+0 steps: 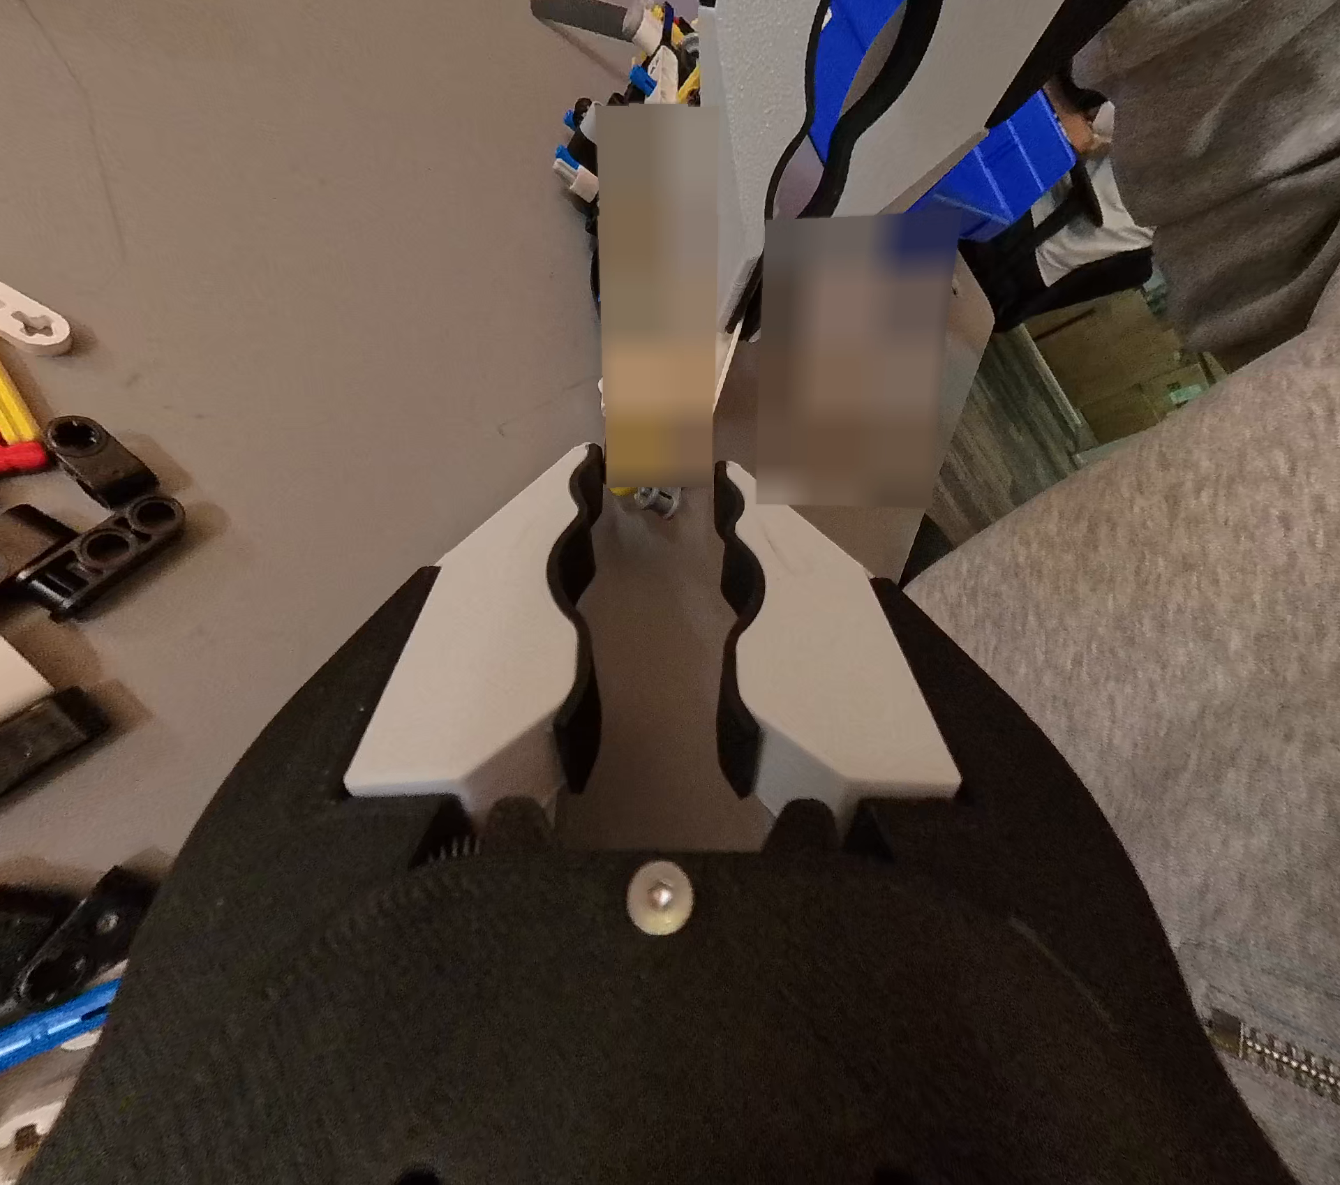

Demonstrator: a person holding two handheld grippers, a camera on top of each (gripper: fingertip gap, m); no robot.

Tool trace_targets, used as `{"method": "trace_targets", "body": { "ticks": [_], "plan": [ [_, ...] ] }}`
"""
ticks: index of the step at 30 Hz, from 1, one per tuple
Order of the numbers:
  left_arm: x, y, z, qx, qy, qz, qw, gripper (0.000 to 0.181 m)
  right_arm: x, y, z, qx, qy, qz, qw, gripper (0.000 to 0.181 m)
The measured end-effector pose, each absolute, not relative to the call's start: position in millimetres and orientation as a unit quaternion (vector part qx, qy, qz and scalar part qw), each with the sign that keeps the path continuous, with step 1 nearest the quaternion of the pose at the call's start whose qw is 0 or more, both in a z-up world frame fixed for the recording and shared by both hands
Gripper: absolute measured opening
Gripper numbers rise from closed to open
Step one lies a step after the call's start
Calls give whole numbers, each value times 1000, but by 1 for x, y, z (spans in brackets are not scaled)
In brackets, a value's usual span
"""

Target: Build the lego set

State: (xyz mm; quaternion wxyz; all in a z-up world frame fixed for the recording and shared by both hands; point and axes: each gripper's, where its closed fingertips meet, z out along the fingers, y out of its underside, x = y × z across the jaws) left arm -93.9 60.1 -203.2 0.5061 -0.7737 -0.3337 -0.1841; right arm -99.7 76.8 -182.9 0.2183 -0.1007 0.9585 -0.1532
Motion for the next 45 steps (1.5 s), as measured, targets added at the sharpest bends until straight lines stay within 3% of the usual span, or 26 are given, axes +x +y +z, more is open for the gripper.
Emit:
{"method": "trace_targets", "body": {
  "ticks": [45],
  "plan": [
    [-98, 63, -200, -767, -334, -185, 516, 24, -100, 78, -180, -79, 963, -165, 199, 0]
  ]
}}
